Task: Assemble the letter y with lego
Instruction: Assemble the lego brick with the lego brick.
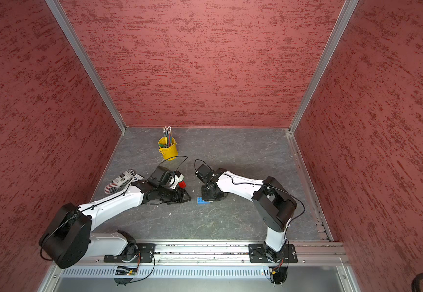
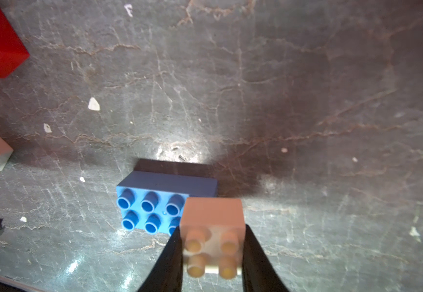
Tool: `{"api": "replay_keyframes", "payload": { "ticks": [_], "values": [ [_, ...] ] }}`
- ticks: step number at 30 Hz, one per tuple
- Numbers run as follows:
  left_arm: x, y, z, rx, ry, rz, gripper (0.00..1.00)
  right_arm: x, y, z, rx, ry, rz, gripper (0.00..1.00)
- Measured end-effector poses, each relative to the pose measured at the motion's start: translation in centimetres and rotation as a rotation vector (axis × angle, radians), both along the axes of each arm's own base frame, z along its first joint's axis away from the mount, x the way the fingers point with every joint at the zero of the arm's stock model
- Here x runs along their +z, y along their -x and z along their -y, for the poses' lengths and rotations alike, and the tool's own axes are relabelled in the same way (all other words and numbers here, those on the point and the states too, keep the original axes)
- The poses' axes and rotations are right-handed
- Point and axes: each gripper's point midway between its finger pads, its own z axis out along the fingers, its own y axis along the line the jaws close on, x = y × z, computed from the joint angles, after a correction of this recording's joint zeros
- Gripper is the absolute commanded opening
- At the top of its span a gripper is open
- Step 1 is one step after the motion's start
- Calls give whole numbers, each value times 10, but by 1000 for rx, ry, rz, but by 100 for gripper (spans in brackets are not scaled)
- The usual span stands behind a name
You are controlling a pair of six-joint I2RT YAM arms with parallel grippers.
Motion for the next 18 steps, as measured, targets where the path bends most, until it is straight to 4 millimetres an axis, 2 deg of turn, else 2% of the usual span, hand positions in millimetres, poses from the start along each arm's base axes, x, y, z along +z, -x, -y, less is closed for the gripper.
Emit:
{"api": "replay_keyframes", "payload": {
  "ticks": [7,18],
  "values": [
    [0,0,0,1,-3,-2,63,-2,2,-2,25,108,27,26],
    [0,0,-1,4,-7,4,63,0,-4,-5,-24,104,45,27]
  ]
}}
